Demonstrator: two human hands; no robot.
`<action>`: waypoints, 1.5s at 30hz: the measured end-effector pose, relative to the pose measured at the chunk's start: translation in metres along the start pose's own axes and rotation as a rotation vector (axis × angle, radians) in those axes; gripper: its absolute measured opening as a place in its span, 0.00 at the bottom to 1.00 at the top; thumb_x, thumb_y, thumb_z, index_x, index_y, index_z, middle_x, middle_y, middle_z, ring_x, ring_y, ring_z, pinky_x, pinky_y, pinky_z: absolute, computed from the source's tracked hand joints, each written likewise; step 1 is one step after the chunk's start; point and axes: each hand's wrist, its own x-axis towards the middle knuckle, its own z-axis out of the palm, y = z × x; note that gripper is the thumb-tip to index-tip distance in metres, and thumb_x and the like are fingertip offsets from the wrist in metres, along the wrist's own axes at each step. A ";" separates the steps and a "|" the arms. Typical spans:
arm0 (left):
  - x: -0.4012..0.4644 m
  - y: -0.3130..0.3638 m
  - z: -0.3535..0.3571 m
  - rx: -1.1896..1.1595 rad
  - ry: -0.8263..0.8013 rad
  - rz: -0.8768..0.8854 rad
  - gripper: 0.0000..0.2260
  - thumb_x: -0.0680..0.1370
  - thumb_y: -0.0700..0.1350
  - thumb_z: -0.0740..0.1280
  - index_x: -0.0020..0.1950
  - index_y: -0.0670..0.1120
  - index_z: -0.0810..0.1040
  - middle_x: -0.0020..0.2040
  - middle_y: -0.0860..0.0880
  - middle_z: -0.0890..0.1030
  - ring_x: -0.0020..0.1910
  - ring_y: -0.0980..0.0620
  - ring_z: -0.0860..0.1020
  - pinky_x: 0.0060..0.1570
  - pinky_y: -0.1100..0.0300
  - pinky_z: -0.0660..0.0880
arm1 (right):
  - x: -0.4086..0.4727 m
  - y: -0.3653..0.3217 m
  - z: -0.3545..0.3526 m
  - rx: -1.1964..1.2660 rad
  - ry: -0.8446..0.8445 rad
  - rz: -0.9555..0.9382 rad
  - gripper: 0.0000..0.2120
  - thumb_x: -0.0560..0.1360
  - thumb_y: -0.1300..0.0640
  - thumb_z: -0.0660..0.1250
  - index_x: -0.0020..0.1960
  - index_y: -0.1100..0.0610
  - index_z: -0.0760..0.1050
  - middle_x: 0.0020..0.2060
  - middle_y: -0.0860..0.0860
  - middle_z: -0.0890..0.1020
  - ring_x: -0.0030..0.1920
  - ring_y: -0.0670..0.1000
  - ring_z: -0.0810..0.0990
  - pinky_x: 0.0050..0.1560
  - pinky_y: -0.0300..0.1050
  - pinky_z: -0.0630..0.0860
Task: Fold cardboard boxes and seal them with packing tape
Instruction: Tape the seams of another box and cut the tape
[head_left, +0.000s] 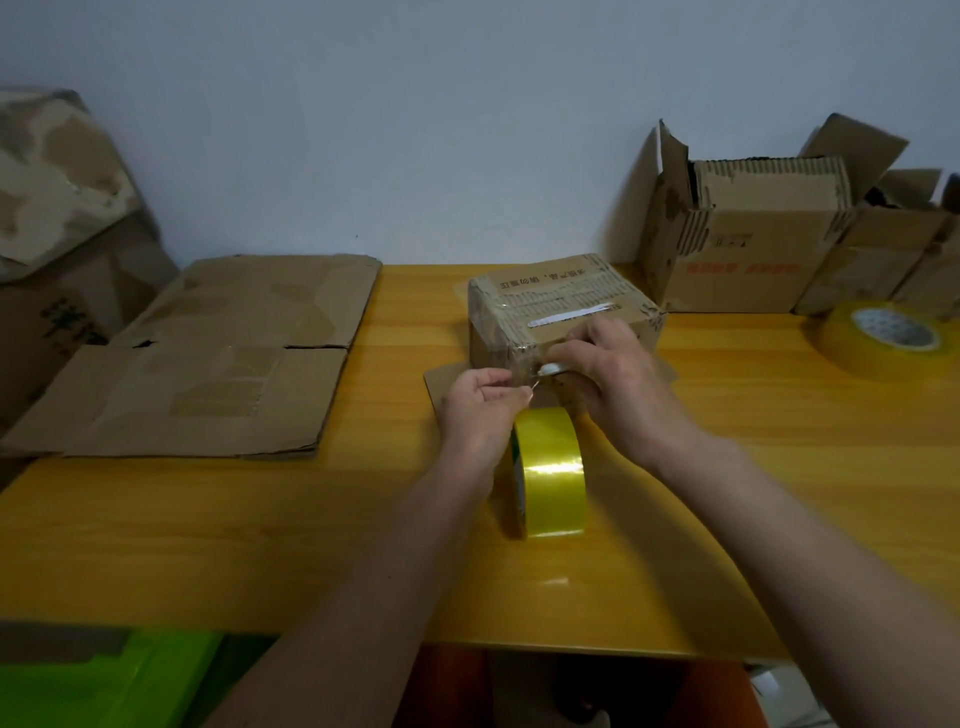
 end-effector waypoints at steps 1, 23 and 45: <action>0.000 0.000 0.000 0.006 -0.003 0.005 0.11 0.74 0.37 0.72 0.54 0.44 0.77 0.47 0.45 0.83 0.46 0.50 0.81 0.46 0.61 0.77 | 0.000 0.000 0.000 0.003 -0.014 0.010 0.12 0.71 0.67 0.71 0.53 0.61 0.81 0.44 0.55 0.75 0.47 0.56 0.73 0.42 0.42 0.65; 0.003 0.002 -0.006 -0.113 -0.160 -0.018 0.17 0.75 0.34 0.70 0.60 0.43 0.69 0.43 0.42 0.85 0.45 0.48 0.84 0.59 0.47 0.76 | 0.036 0.004 0.014 0.215 -0.187 0.113 0.15 0.81 0.54 0.59 0.66 0.51 0.74 0.65 0.49 0.75 0.68 0.51 0.68 0.71 0.50 0.60; -0.025 -0.002 -0.025 -0.130 -0.120 0.175 0.17 0.73 0.30 0.71 0.50 0.44 0.66 0.39 0.44 0.80 0.37 0.55 0.81 0.42 0.64 0.78 | -0.015 -0.031 0.015 0.779 -0.044 0.702 0.07 0.75 0.55 0.70 0.46 0.60 0.79 0.43 0.54 0.83 0.46 0.52 0.80 0.50 0.46 0.76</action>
